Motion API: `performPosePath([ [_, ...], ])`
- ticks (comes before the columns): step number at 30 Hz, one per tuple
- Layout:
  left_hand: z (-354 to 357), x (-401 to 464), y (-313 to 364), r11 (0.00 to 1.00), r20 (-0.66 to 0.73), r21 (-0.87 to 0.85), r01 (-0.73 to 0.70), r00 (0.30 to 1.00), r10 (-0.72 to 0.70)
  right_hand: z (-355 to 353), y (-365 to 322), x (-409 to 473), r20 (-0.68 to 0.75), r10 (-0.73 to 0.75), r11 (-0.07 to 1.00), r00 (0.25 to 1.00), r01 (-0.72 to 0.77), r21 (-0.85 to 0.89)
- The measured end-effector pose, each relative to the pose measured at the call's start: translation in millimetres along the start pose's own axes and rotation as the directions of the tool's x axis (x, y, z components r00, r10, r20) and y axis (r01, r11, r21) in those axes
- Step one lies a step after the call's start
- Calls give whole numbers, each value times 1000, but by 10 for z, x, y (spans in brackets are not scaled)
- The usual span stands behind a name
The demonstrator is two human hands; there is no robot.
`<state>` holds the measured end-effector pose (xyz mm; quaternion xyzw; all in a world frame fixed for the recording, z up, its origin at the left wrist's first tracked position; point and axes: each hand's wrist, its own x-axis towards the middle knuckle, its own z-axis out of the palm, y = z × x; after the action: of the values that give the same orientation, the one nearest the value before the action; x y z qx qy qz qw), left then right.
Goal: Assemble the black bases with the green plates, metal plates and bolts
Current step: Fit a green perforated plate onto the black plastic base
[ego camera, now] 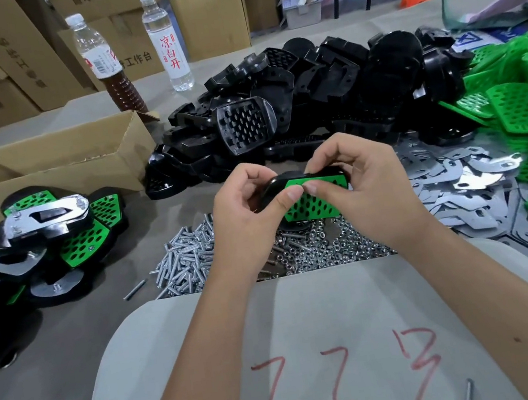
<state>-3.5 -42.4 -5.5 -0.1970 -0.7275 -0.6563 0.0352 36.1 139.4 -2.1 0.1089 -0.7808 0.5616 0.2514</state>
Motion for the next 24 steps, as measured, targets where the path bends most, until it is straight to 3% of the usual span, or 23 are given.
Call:
performPosePath([
  [7, -6, 16, -31, 996, -6, -80, 45, 999, -45, 16, -15, -1, -13, 11, 1000, 1000, -11, -2],
  [10, 12, 15, -24, 995, -149, -100, 26, 988, -41, 105, -54, -23, -21, -27, 996, 999, 25, -84],
  [13, -34, 37, -55, 995, -330, -96, 0, 944, -31, 136, -100, -26, -101, -81, 952, 992, 46, -303],
  [15, -57, 49, -77, 996, -396, -91, 7, 917, -43, 116, -141, -29, 21, -99, 918, 995, 99, -385],
  [18, -39, 56, -77, 996, -452, -84, 12, 890, -49, 161, -188, -50, 376, 41, 781, 926, 205, -590],
  [20, -31, 64, -73, 994, -486, -113, -7, 873, -49, 210, -216, -66, 440, 132, 711, 888, 225, -666],
  [24, -22, 72, -52, 986, -483, -162, -27, 874, -56, 206, -239, -48, 477, 168, 722, 863, 222, -656],
])
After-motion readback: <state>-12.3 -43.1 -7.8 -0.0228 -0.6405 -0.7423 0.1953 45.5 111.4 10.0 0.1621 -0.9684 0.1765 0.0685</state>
